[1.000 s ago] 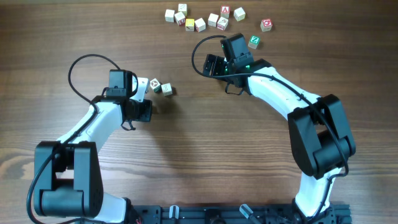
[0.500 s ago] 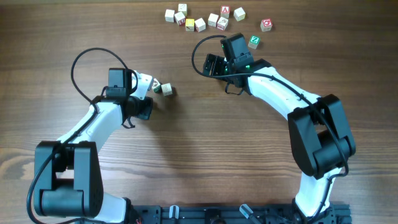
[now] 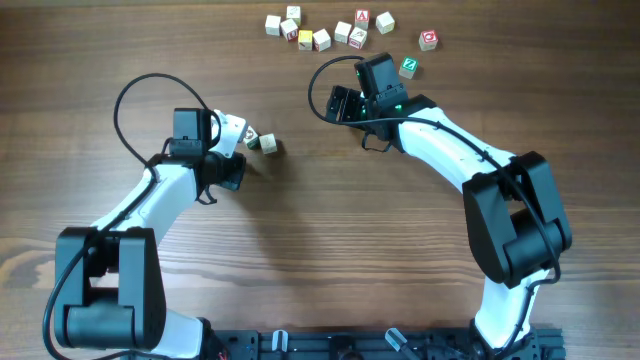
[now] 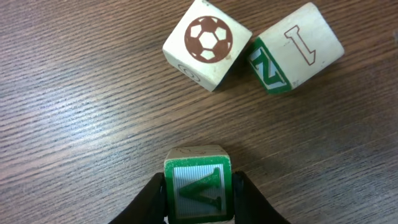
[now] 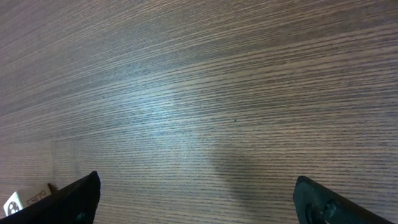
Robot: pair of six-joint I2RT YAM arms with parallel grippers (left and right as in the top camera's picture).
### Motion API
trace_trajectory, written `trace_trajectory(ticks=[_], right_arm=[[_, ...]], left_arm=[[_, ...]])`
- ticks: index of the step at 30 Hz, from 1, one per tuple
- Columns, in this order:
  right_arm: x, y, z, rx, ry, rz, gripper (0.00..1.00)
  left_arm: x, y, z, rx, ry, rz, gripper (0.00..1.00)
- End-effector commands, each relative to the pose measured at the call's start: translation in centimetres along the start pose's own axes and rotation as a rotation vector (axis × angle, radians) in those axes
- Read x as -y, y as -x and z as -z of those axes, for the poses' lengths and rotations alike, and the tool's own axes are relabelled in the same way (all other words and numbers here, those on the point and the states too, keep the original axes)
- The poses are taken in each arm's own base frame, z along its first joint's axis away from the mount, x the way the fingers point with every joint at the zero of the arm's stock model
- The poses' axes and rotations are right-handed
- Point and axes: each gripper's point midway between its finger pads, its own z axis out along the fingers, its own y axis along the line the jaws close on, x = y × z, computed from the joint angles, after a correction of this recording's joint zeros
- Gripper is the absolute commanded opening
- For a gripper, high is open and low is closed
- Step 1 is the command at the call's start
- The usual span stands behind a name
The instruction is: Form a circle
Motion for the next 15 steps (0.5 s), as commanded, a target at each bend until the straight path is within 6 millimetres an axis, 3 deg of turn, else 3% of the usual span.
trace_trajectory(ticks=[1,7,15], right_arm=[[0.3,0.3,-0.2,0.014,-0.015,-0.008,1.00],[0.3,0.3,-0.2,0.014,-0.016,-0.007,1.00],[0.3,0.3,-0.2,0.016,-0.016,-0.007,1.00]], left_arm=[[0.4,-0.7,-0.4,-0.023,-0.010,-0.007,0.23],[0.2,1.2,-0.4,0.050,0.005,-0.026,0.22],[2.8,1.3,-0.6,0.040,-0.028,-0.086,0.25]])
